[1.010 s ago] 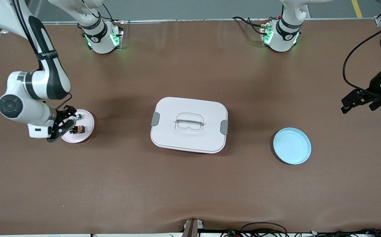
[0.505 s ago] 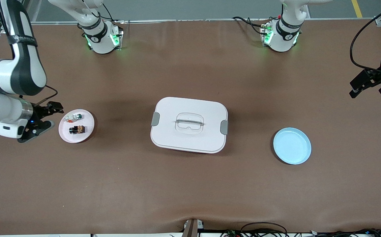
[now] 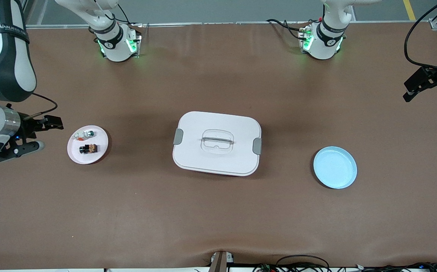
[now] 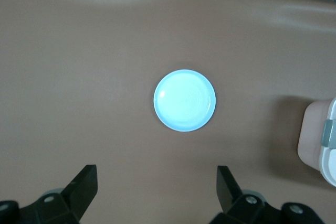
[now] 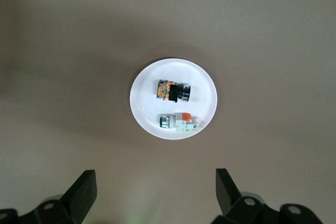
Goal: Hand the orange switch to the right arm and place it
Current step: 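Open the right gripper and raise it off the white plate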
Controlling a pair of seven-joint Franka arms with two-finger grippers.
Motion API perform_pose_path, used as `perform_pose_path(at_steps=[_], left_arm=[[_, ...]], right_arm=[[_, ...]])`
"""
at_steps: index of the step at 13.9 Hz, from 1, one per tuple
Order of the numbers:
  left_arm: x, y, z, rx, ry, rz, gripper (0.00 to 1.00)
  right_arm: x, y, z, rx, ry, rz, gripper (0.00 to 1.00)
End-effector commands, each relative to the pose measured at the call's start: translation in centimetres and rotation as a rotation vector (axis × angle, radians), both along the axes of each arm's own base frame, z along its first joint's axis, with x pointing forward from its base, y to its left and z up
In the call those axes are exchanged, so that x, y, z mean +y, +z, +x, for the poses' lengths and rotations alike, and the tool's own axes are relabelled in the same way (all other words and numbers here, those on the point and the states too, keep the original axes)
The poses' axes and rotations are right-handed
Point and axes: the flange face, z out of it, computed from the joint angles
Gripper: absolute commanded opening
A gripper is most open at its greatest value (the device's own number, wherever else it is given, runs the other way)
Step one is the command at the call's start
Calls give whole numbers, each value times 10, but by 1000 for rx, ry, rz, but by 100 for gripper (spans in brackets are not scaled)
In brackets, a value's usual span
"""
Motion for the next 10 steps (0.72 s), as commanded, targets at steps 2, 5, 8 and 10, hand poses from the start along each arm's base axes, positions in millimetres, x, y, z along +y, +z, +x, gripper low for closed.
perform_pose_path(at_steps=[2, 5, 8, 10], left_arm=[[-8, 8, 0, 6, -21, -13, 100], [-12, 10, -1, 6, -25, -24, 100], [-20, 10, 0, 17, -39, -19, 100], [-19, 6, 2, 40, -36, -19, 100]], right_arm=[[1, 26, 7, -34, -184, -28, 100], [3, 38, 8, -42, -204, -29, 100], [7, 70, 10, -81, -210, -7, 100], [7, 85, 8, -73, -202, 0, 100]])
